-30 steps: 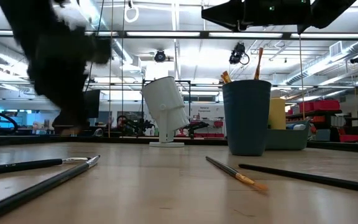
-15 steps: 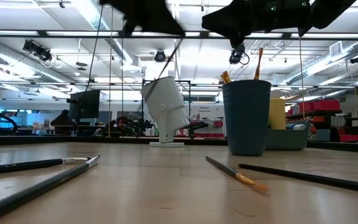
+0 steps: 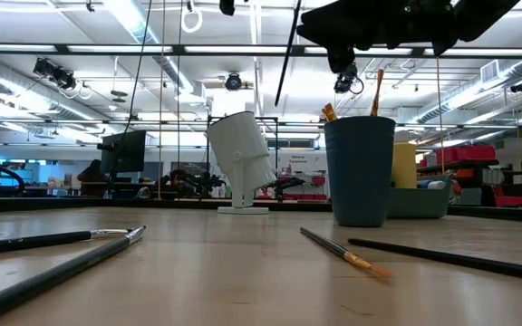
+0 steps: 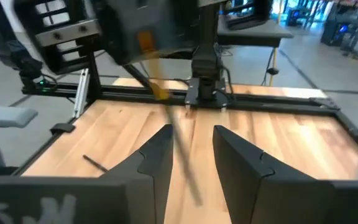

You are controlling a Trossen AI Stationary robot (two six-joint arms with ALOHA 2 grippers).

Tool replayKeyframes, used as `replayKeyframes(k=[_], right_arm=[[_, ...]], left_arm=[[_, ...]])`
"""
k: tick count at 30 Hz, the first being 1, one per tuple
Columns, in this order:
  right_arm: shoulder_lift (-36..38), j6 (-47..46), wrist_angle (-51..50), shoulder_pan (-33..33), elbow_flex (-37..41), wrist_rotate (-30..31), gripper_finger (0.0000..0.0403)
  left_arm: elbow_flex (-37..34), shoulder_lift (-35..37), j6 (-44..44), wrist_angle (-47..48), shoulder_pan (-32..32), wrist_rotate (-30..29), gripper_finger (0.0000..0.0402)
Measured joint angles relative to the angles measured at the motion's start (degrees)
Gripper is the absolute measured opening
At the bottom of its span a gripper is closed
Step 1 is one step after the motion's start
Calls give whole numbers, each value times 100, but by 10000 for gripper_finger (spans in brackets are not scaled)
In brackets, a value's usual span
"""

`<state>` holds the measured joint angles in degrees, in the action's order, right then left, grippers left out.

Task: Pick & Place Paint Supplies
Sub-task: Put the gold paintbrush into the blue cup

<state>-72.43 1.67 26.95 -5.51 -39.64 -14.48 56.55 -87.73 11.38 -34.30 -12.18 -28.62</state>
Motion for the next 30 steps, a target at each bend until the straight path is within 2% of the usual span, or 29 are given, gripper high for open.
replayKeyframes(k=[9,24,30], right_arm=[[-52,-125,240,130,2,-2,119],[-118,-90,739,130,4,1,118],[-332,-122,1048,128,0,2,85]], left_arm=[[-1,-1,-73,13,233,442,2],[-4,-37,-134,-45,253,424,2],[-9,-45,-103,-30,264,387,2]])
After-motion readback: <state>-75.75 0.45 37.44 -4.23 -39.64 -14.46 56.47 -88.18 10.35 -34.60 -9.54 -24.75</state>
